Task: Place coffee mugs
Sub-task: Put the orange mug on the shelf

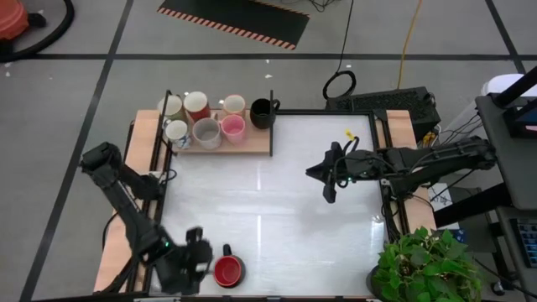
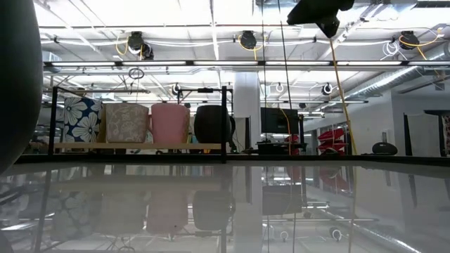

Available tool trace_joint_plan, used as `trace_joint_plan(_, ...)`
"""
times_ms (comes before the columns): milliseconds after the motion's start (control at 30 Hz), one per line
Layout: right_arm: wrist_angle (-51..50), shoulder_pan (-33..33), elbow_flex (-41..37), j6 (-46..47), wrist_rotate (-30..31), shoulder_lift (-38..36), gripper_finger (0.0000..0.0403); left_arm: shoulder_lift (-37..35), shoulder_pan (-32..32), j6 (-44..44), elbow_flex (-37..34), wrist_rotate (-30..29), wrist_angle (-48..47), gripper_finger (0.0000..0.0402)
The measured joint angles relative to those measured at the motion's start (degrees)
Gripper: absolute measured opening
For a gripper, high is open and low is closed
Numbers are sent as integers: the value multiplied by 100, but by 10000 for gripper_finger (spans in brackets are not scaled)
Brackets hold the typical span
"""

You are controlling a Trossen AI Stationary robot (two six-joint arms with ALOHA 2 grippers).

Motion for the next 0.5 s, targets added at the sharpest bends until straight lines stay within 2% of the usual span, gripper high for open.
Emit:
trace_joint_plan(200, 58, 17, 2, 0, 3, 33, 31, 698, -417, 1161, 437, -67, 459, 207)
trace_joint_plan(500, 56, 12, 2, -20, 9, 33, 31, 1262, -388, 2151, 834, -26, 537, 207)
